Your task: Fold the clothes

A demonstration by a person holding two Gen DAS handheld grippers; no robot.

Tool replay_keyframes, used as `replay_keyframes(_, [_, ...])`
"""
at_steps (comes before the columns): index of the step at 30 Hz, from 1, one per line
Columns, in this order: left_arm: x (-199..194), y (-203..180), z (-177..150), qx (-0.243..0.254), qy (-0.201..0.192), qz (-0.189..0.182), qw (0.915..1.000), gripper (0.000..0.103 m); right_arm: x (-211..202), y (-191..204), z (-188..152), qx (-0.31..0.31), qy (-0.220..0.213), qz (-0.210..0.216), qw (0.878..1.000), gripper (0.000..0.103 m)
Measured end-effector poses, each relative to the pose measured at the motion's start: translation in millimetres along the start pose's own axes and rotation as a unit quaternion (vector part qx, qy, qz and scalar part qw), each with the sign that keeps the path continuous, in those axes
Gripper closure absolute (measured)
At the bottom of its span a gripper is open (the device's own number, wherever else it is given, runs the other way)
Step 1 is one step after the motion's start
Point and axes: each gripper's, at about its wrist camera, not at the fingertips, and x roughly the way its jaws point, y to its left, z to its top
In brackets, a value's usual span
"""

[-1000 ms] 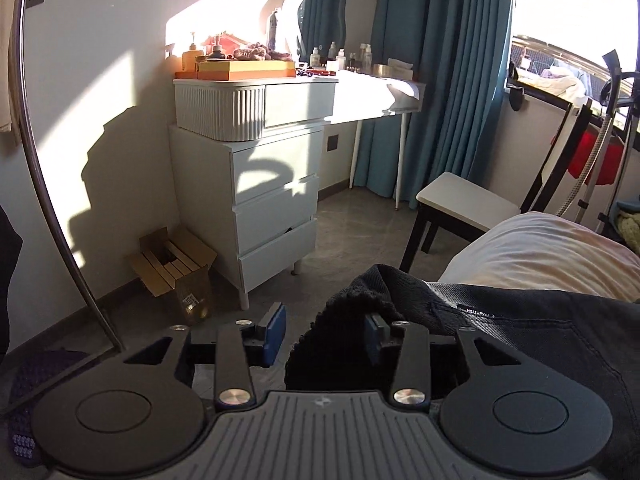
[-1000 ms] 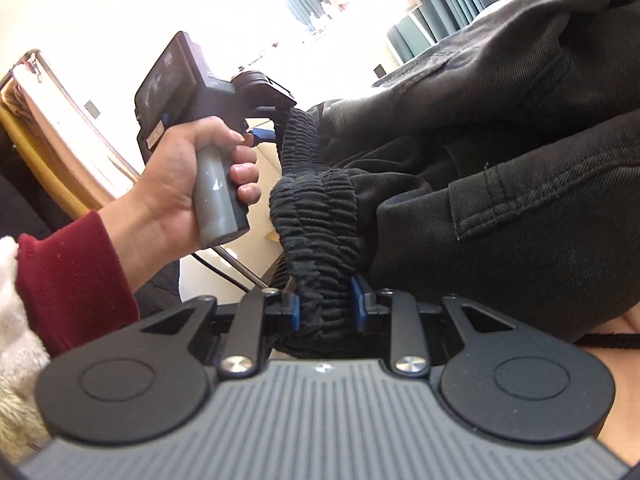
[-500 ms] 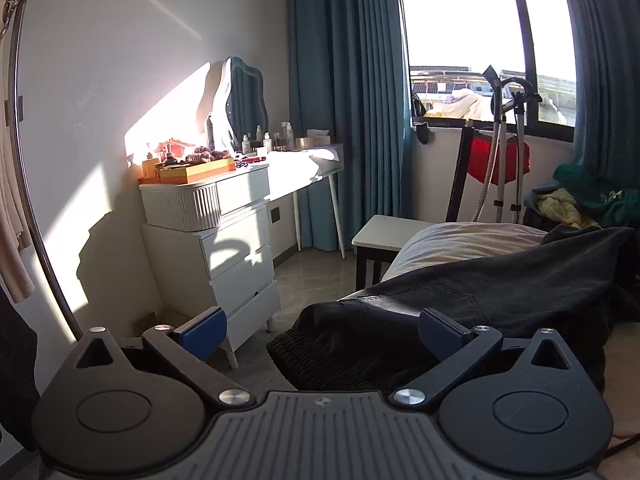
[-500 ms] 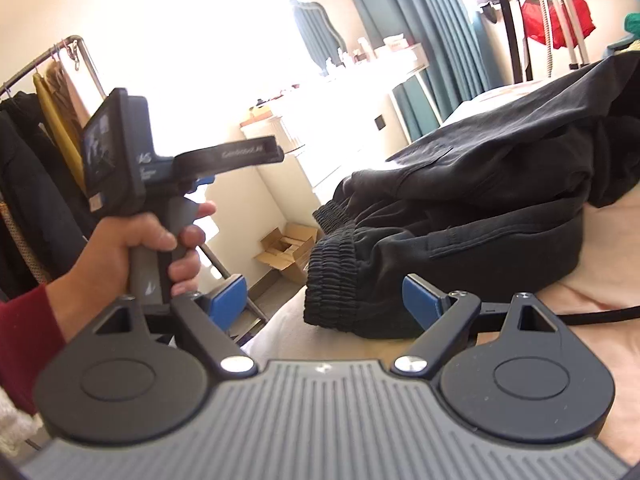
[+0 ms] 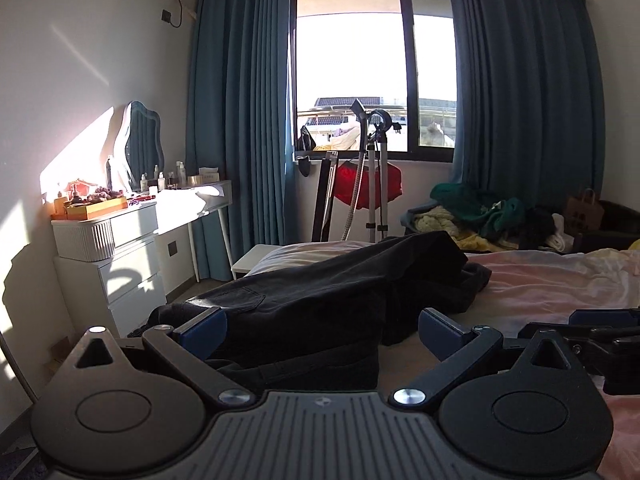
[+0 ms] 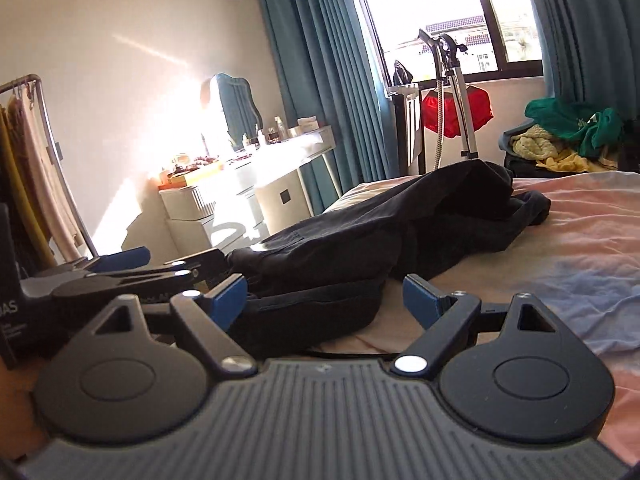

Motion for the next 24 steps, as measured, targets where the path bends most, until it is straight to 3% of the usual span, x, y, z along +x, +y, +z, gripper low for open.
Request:
replay_keyframes(7, [0,-49,-27,0.010,-0.012,-0.012,0.9998,0.000,0,-49,-30,0.000,-0.005,-0.051,0.999,0.016])
replay_keyframes(13, [34,-54,-37,0.013,-0.001,-0.021,0.9997,0.000,-7,-65,-35,-0.017,-0.031,-0.056,0.998,0.016])
replay_keyframes(15, [56,-46,-39,0.005,0.011,-0.032,0.9994,0.000,-2,-79,-39,0.013,-0.027,-0.053,0.998,0.016])
replay_keyframes(19, [107,-26,-47,-0.034,0.044,-0.090,0.9944,0.000,26,-108,-41,0.086,0.008,-0.058,0.995,0.022])
replay_keyframes(23, [131,-11,-57,-0.088,0.058,-0.100,0.9894,0.000,68,-147,-22,0.187,0.031,-0.043,0.981,0.028])
replay_keyframes(24, [136,-7,-60,-0.096,0.064,-0.111,0.9870,0.000,82,-158,-16,0.206,0.032,-0.045,0.977,0.033])
